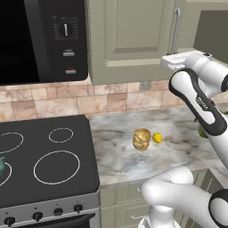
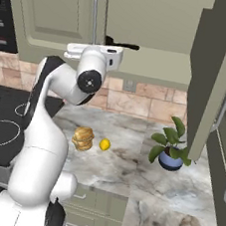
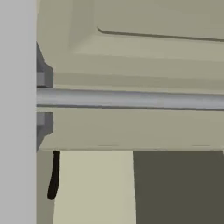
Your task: Pick the pan from the cabinet and place it on the stove. Then turn on the stove burner for the pan.
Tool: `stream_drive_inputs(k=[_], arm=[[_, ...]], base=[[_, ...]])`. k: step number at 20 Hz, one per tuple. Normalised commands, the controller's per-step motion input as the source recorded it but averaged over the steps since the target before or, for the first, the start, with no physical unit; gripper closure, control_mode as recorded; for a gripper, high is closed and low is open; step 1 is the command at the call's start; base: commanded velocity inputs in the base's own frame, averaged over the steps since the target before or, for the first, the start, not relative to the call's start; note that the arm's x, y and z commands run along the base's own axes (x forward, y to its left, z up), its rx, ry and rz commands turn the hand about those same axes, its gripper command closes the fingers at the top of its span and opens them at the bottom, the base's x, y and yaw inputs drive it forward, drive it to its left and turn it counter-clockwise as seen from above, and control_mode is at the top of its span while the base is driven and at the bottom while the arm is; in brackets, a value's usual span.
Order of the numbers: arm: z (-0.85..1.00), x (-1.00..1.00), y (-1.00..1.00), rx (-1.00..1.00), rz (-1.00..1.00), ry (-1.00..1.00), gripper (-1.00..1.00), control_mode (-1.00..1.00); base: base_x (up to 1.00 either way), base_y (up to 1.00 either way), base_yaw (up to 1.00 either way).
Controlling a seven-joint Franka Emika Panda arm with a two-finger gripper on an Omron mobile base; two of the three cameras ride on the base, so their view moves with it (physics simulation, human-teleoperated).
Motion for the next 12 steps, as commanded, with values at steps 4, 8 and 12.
stream_drive_inputs(k=[4, 8, 12], arm=[[-0.07, 0.13, 0.26, -0.08, -0.03, 0.08, 1.00, -1.00], [0.00, -0.24, 0.22, -0.06, 0.00, 0.02, 1.00, -1.00], [0.01, -0.62, 0.20, -0.03, 0.00, 0.00, 1.00, -1.00]], base=[[0.00, 0.00, 0.00], [0.00, 0.00, 0.00], [0.00, 0.00, 0.00]])
